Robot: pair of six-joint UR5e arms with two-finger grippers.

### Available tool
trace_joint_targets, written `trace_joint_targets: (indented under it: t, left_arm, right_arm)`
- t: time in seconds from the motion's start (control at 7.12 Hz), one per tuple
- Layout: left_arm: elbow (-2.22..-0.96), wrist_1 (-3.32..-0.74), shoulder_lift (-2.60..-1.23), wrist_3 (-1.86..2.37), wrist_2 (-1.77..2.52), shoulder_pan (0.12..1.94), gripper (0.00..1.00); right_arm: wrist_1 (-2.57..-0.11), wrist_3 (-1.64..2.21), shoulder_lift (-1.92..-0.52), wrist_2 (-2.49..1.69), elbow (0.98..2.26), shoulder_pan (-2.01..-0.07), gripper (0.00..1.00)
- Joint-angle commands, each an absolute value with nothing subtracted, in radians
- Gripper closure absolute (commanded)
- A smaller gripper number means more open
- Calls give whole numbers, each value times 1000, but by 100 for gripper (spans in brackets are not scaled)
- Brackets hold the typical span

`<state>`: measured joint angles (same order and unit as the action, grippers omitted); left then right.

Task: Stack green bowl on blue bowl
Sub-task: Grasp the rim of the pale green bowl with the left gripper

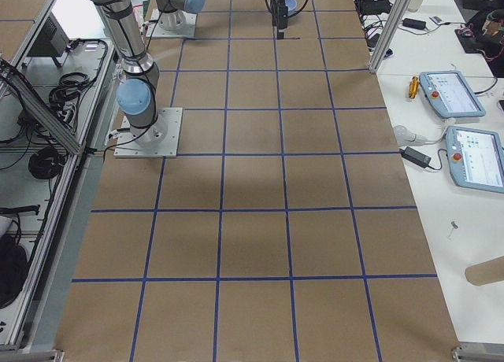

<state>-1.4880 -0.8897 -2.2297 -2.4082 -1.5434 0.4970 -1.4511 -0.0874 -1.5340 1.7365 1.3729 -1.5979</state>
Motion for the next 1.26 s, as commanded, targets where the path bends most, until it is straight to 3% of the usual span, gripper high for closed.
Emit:
trace_joint_targets:
  t: [0.0,1.12]
  left_arm:
    - [-1489,-890,-2227,-2408,-1545,497,100]
    - [-1502,-913,-2178,-2393,-1562,512,100]
  right_arm:
    - [-1451,-87,-1534,1736,1373,-1597,0]
    - [-1451,-87,-1534,1736,1373,-1597,0]
